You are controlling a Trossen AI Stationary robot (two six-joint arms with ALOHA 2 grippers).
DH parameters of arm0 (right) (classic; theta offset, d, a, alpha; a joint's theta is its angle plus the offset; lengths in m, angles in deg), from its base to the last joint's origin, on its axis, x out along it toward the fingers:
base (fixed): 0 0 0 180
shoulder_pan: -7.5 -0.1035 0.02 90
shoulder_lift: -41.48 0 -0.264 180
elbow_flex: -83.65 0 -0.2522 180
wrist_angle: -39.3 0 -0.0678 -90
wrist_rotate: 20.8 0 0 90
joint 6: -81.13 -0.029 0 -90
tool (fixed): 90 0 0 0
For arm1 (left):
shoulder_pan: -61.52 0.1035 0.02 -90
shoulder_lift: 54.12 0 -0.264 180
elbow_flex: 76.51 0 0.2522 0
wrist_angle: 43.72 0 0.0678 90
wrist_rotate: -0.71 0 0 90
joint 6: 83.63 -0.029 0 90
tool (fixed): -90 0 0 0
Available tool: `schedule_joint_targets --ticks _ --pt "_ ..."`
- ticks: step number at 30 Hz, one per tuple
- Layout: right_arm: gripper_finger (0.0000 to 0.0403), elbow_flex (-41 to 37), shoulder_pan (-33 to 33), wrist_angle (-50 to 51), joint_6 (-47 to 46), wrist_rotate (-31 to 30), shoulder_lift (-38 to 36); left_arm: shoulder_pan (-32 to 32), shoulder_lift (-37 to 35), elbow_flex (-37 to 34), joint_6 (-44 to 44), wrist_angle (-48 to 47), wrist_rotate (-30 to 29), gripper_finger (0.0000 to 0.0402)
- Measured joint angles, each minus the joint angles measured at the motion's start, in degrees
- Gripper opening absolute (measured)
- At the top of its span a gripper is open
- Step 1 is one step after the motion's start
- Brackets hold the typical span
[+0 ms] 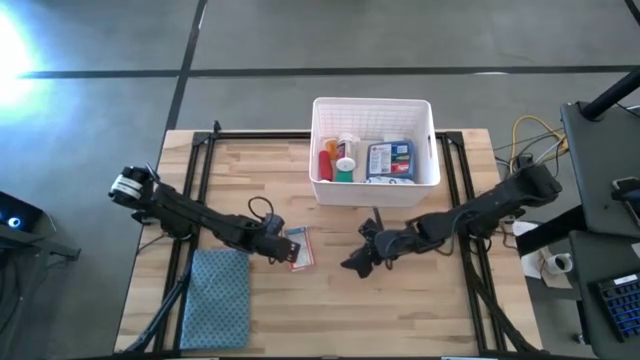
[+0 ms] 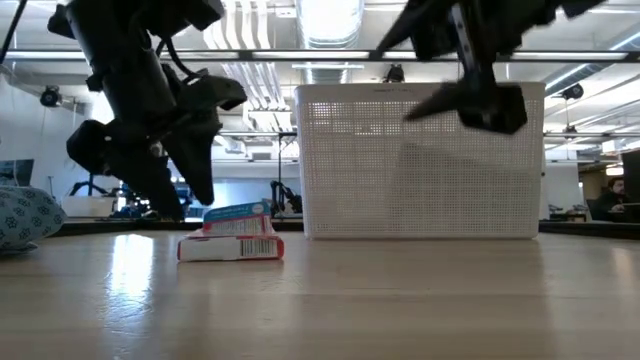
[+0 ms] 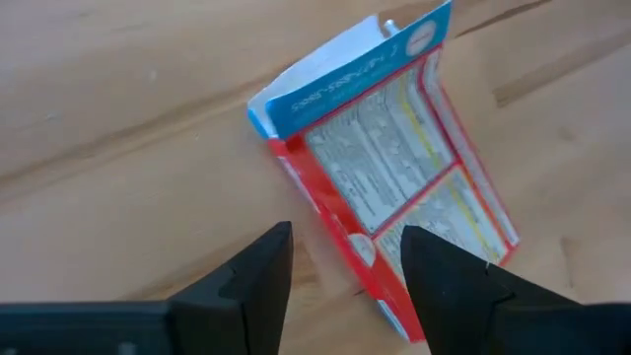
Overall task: Pick & place medical supplies in basket/bin
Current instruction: Put the red medicine box into the bin
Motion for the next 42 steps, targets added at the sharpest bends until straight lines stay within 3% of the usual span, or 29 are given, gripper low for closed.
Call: schedule_joint_targets --ticks 9,19,30,42 --pt "0.03 0.6 0.4 -5.5 -3.7 0.7 11.3 0.1 5.9 -1.1 0.4 9.1 0.7 0.0171" --pt "0.0294 3.3 6.0 -6.4 -8.9 2.1 21.2 0.2 10.9 -0.1 0.3 18.3 -0.1 0.0171" --pt "0.0283 2.9 9.9 -9.7 -9.7 5.3 21.9 0.1 11.1 -0.1 -1.6 30.3 1.3 0.0171" --pt "0.0265 6.5 9.8 -9.2 -9.5 7.7 25.5 0.1 11.2 -0.1 -1.6 31.8 1.1 0.0171"
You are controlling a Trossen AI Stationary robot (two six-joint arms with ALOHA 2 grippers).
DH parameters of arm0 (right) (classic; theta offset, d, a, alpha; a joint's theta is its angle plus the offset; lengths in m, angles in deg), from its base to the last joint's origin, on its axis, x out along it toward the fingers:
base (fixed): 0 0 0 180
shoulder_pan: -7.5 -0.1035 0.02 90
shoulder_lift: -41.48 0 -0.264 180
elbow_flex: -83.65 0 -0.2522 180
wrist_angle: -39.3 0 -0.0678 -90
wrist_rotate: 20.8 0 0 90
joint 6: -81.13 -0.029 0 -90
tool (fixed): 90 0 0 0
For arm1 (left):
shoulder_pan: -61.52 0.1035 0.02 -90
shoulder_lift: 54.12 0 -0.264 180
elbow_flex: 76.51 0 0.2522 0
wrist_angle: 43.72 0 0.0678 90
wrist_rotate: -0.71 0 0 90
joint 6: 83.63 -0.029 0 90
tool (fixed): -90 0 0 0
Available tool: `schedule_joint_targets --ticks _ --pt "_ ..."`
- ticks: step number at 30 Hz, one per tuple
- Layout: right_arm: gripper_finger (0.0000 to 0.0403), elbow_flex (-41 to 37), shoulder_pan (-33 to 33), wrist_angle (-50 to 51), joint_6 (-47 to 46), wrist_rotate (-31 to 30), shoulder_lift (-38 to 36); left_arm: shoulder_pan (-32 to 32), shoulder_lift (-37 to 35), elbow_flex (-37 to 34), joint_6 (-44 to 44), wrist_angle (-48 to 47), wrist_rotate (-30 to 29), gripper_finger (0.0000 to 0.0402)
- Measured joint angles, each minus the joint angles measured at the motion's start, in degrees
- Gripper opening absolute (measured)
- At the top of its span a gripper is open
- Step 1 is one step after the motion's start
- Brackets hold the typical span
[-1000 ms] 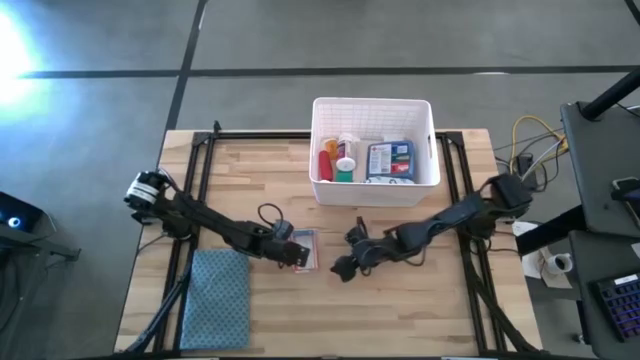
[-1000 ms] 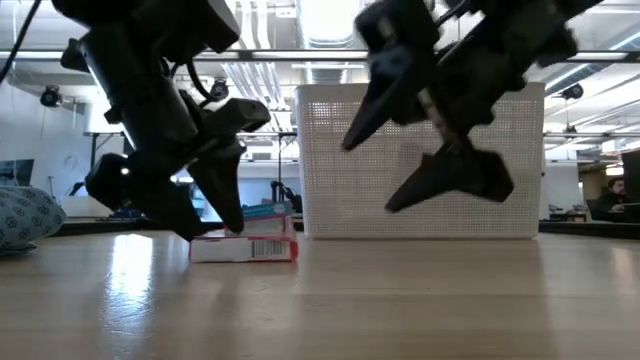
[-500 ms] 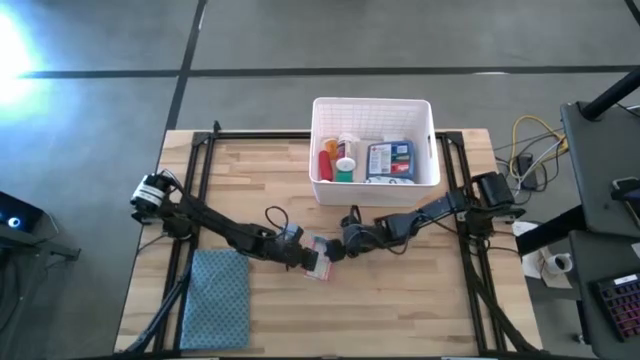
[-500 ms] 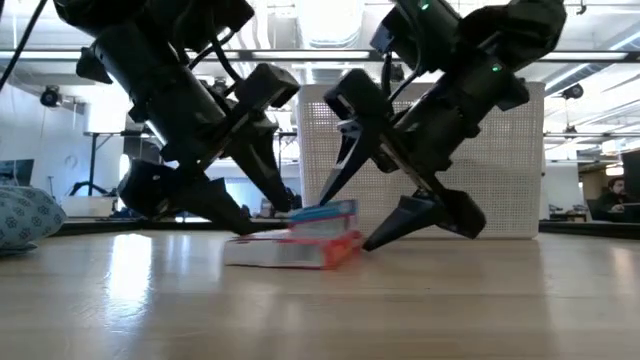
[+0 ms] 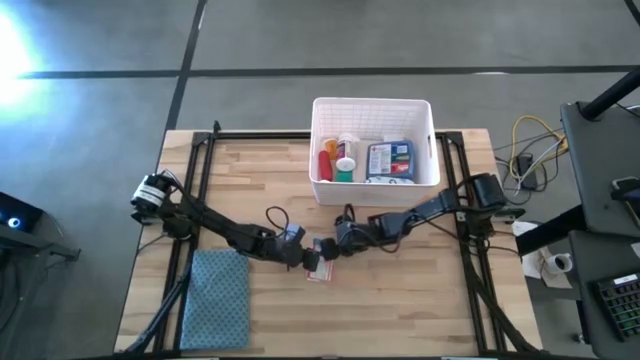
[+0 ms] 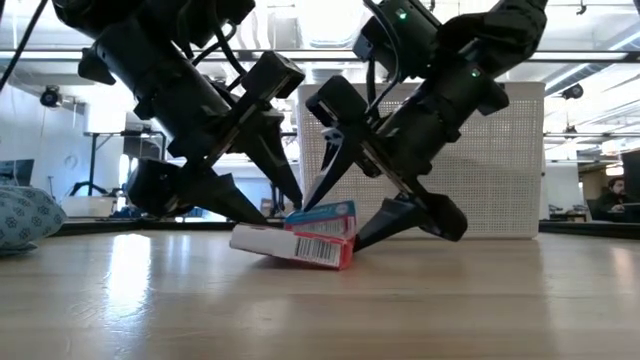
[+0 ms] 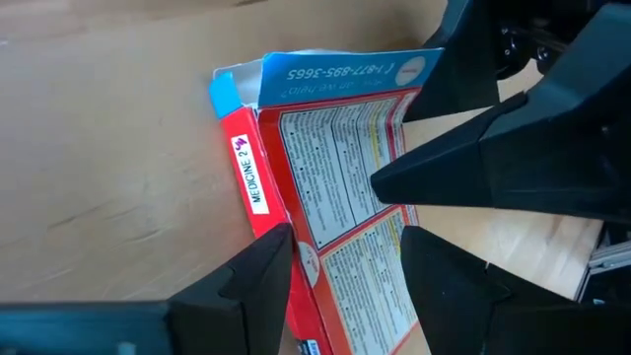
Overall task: Pick & place medical supplies in basket/bin
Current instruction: Put the red medicine box into the bin
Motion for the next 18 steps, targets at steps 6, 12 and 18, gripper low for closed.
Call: schedule_joint_targets --ticks 6,12,18 --pt "0.0213 2.5 0.0 4.0 3.2 0.1 0.3 0.0 0.0 0.0 0.0 -0.4 -0.1 0.0171" --pt "0.0146 2.6 0.0 6.1 4.5 0.0 0.4 0.0 0.0 -0.1 0.0 -1.2 -0.6 0.0171" --pt "0.0085 2.7 -0.2 6.3 7.2 0.3 0.2 0.0 -0.2 -0.1 -2.0 -1.4 -0.6 0.0171"
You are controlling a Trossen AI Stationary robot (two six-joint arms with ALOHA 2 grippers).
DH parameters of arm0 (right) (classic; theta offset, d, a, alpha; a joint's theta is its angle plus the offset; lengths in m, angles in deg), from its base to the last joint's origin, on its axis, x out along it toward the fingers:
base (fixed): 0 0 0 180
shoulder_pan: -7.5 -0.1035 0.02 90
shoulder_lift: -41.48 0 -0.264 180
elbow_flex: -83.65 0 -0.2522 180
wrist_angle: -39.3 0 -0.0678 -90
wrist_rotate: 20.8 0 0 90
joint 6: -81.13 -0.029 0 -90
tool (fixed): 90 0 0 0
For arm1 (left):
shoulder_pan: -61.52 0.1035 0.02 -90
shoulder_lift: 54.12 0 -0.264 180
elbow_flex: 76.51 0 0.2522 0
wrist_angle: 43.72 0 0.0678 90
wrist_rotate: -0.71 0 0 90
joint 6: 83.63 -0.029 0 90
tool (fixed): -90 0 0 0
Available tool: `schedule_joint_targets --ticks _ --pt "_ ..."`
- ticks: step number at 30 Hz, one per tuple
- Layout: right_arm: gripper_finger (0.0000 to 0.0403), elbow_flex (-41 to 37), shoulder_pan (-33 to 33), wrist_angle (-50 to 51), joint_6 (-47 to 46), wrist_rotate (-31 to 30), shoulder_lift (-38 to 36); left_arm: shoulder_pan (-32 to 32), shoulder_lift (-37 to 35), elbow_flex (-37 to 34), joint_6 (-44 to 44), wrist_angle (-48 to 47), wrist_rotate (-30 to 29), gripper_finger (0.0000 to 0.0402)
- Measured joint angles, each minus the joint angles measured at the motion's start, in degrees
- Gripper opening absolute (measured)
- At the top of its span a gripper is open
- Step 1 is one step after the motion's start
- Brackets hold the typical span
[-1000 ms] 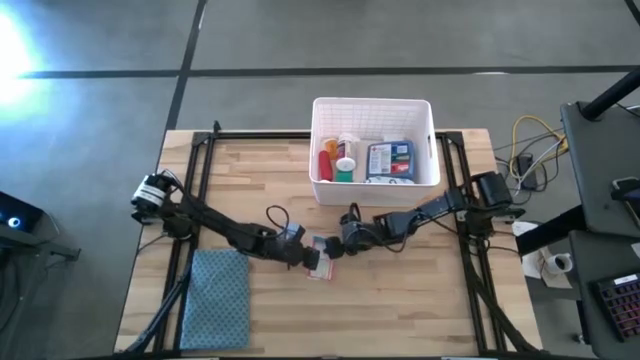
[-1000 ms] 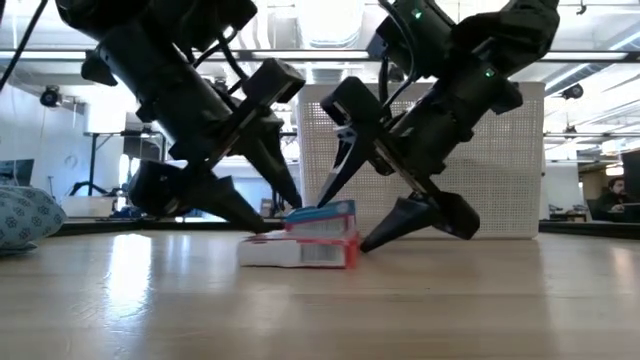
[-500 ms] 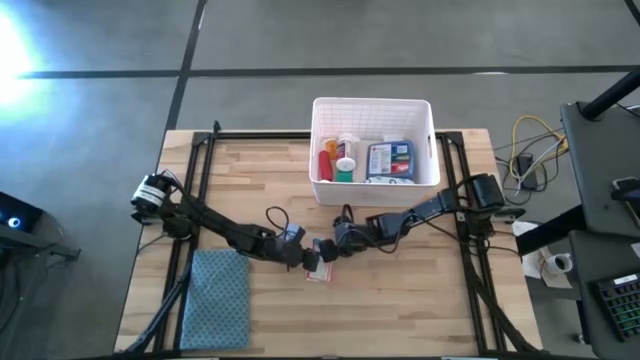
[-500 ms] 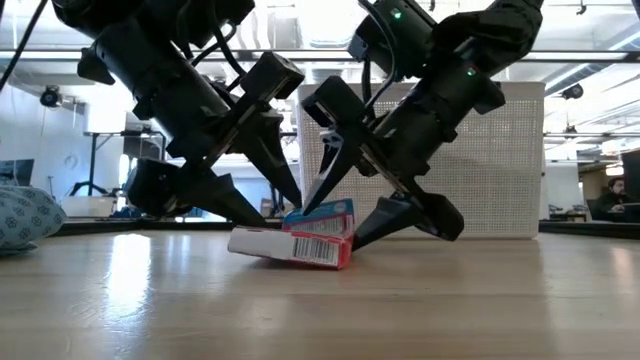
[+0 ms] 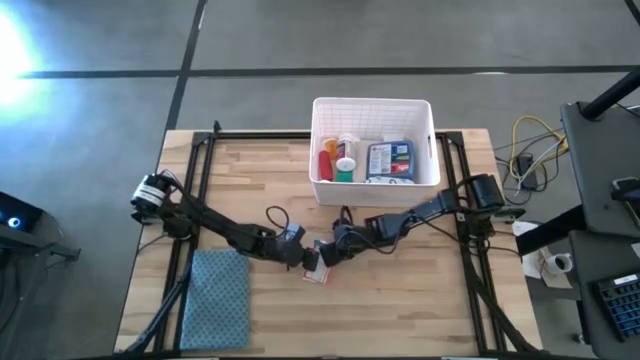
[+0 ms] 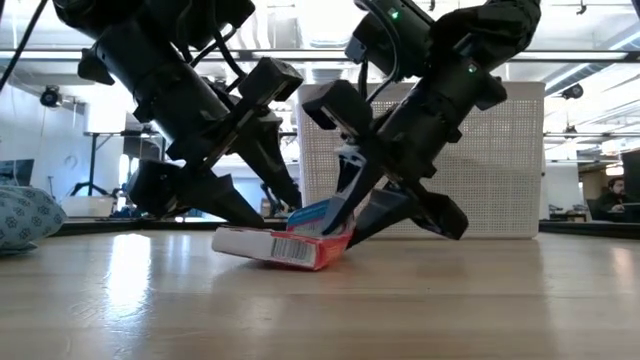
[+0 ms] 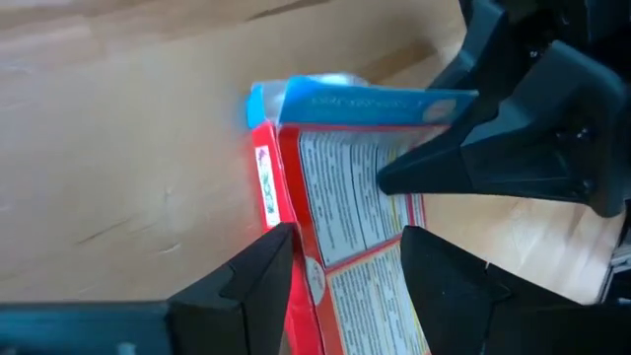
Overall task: Pick & place medical supplies in basket/bin
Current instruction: Put the red medicine box into the bin
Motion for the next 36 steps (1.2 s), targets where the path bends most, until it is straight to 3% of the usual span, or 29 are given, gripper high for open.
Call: schedule_joint_targets --ticks 11,20,23,29,36 --pt "0.0013 -0.1 0.0 4.7 6.8 -3.0 -5.5 -0.8 -10.9 -0.1 -6.2 -1.5 5.4 0.0171" --pt "0.0008 -0.1 0.0 4.6 17.6 -7.2 -21.0 -1.3 -28.8 -0.1 -7.6 -3.9 3.4 0.0171" --pt "0.0008 -0.1 0.0 5.6 20.4 -13.1 -27.7 -1.3 -33.7 -0.1 -9.9 -3.8 1.9 0.0171" --pt "0.0009 -0.1 1.8 11.1 26.7 -33.4 -39.9 -1.3 -38.4 -0.1 -13.6 -3.7 -4.2 0.0171" --pt "0.0013 0.0 13.5 26.7 27.6 -36.3 -46.4 -1.3 -35.9 -0.2 -13.1 -3.8 -4.7 0.0171"
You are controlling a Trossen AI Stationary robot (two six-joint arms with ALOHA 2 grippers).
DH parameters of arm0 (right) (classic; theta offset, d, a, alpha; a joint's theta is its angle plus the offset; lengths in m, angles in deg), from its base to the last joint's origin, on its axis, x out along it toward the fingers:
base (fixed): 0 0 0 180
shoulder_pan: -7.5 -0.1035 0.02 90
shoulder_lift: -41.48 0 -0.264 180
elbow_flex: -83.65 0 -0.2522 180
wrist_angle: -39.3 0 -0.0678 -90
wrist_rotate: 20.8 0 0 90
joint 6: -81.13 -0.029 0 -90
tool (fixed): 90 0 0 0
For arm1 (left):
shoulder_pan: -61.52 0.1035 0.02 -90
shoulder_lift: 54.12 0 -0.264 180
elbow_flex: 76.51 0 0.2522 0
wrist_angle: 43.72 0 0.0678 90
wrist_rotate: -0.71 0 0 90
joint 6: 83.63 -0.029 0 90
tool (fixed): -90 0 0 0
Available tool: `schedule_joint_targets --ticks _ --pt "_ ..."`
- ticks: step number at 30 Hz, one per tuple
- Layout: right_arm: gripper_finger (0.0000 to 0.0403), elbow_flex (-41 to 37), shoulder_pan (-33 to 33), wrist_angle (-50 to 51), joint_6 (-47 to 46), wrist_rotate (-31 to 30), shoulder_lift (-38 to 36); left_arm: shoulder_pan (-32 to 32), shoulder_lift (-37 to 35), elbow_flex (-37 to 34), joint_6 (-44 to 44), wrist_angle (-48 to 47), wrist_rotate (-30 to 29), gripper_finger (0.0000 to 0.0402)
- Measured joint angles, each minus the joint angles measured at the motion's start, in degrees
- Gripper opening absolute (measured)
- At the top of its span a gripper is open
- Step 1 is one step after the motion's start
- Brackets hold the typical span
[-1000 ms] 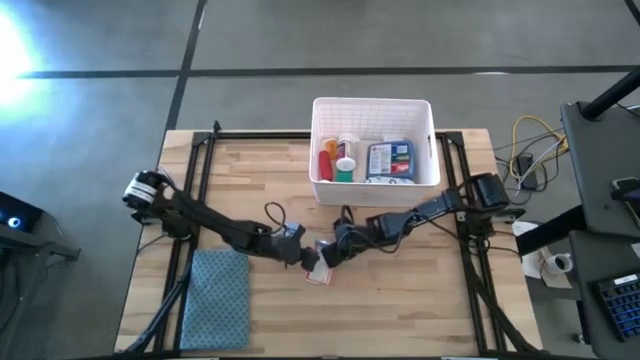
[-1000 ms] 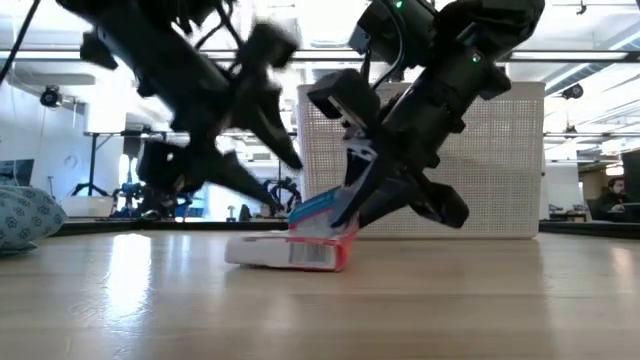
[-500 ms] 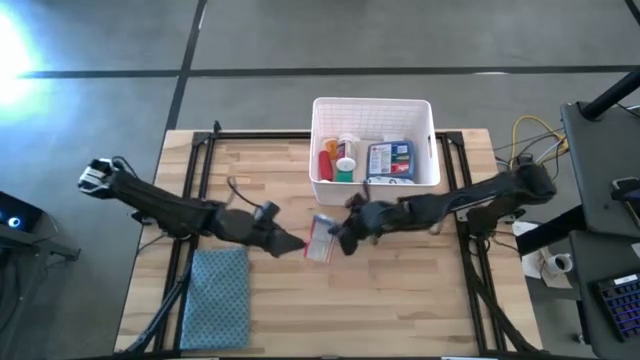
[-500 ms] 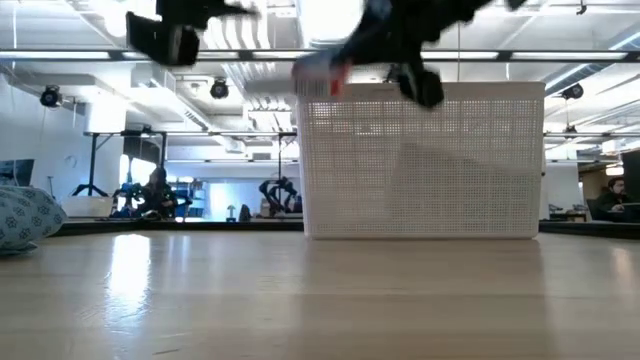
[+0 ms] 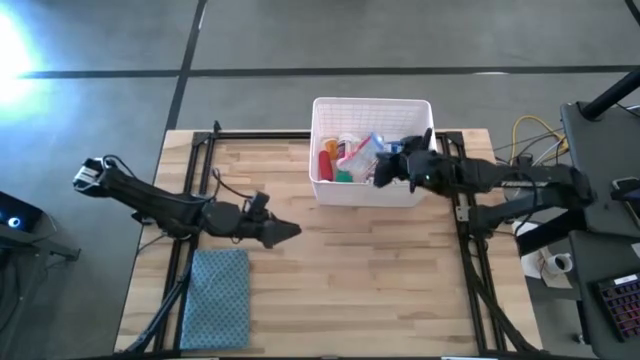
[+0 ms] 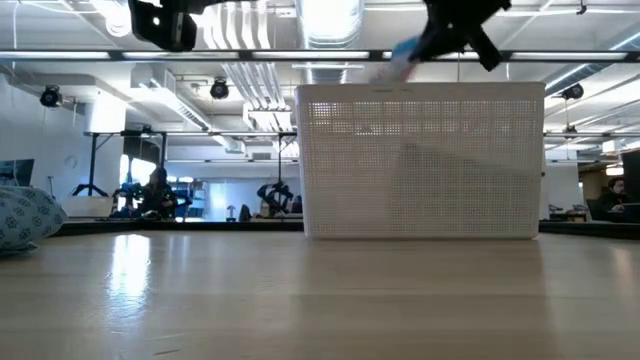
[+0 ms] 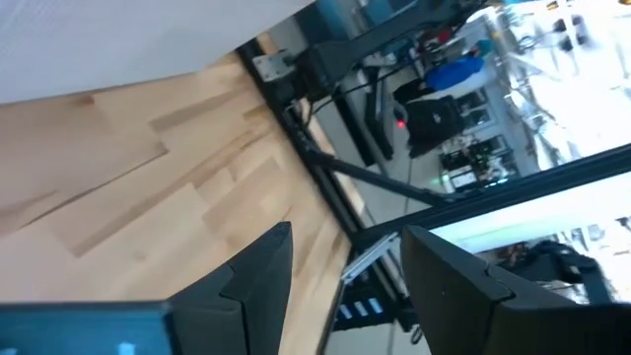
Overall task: Pick & place medical supplies in basket/bin
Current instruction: Put the red medicine box into the bin, then return to Home Position
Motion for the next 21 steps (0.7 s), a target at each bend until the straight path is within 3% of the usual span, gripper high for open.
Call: schedule_joint_targets --ticks 7,14,21 --pt "0.0088 0.0 7.3 7.2 3.2 3.1 -0.4 0.0 4.6 0.4 2.0 0.3 0.2 0.0171" --pt "0.0193 0.0 7.6 7.9 3.2 2.6 -0.4 0.0 7.3 0.4 3.1 0.9 0.4 0.0171" --pt "0.0251 0.0 6.4 7.7 7.0 2.3 -0.9 0.2 7.1 0.4 1.1 1.1 0.4 0.0171"
